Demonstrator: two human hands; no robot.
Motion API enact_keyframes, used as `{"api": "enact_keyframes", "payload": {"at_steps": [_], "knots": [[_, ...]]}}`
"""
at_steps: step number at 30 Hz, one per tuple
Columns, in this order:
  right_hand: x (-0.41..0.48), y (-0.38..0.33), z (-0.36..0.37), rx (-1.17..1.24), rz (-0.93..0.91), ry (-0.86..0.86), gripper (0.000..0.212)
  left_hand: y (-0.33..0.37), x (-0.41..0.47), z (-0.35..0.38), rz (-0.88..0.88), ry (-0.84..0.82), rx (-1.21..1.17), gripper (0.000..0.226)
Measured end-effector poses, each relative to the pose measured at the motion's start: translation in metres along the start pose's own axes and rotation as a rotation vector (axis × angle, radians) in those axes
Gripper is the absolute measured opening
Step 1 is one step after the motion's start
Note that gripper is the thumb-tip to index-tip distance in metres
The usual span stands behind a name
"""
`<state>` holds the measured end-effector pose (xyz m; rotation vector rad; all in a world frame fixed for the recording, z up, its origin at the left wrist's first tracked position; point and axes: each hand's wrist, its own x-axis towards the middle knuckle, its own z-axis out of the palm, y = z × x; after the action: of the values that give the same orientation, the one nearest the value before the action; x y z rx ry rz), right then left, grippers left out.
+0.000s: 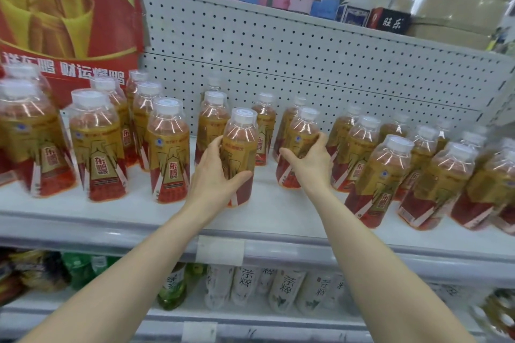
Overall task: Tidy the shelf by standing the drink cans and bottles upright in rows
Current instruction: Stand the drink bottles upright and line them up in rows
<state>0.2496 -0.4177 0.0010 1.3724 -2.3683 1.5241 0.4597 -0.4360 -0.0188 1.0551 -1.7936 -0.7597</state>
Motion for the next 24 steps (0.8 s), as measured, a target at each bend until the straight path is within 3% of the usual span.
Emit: {"api": "enact_keyframes", "payload": {"at_steps": [6,9,13,19,24], "knots": [[0.007,-0.01,-0.013,0.009,0.0,0.026,0.09,0.0,0.0,-0.003,0.007,-0.014,-0.007,0.091],[0.042,-0.032,-0.031,0.034,-0.092,0.081,0.076,0.003,0.005,-0.003,0.031,0.002,-0.01,0.089],[0.103,-0.063,-0.051,-0.052,-0.108,-0.107,0.052,0.011,0.02,0.0,0.055,0.03,-0.03,0.083],[0.149,-0.075,-0.043,-0.201,0.023,-0.44,0.053,0.011,0.036,0.012,0.033,0.016,-0.045,0.077],[0.161,-0.063,-0.025,-0.213,-0.031,-0.396,0.047,0.015,0.045,0.014,0.015,-0.014,-0.009,0.077]]}}
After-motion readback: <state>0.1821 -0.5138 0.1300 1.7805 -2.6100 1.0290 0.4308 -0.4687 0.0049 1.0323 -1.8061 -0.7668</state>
